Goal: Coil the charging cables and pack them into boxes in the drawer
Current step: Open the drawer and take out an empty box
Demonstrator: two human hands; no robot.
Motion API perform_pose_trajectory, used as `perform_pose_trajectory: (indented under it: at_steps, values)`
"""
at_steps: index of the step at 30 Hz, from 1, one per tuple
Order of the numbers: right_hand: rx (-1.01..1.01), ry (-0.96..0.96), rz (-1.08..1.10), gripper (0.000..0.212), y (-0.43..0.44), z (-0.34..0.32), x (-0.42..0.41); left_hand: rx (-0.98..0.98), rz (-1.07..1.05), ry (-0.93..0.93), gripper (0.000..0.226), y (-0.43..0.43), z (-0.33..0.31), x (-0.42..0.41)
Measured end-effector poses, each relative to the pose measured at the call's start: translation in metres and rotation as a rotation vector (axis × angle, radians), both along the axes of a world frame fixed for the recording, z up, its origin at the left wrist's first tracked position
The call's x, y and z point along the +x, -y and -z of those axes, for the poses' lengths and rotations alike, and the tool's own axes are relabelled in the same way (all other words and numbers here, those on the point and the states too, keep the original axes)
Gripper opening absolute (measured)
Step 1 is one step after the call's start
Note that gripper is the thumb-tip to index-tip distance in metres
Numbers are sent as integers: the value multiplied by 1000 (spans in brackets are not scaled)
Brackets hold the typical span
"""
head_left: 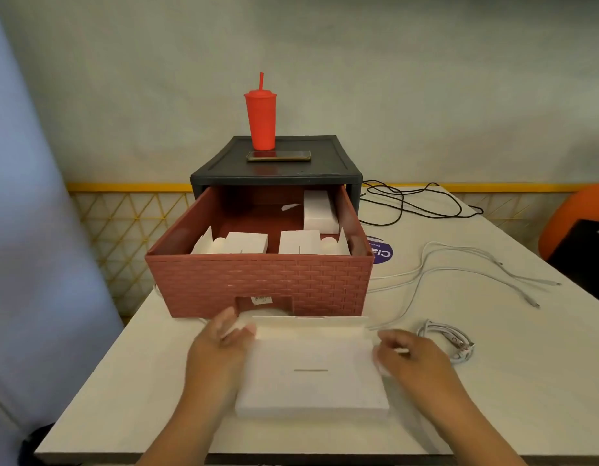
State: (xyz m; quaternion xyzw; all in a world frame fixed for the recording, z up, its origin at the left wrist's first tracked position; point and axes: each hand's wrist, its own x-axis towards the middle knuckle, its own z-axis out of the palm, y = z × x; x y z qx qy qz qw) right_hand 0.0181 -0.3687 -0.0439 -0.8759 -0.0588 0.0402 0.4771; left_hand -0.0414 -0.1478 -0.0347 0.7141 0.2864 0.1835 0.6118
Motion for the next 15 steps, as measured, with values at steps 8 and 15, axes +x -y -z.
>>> perform_pose_trajectory:
  at_steps: [8,15]
  values:
    - [8,242,49,37,-30,-41,47,-208,-43,145,63,-25,-19,17]
    - [-38,312,89,29,-48,-42,73,-198,-19,159,68,-27,-20,34]
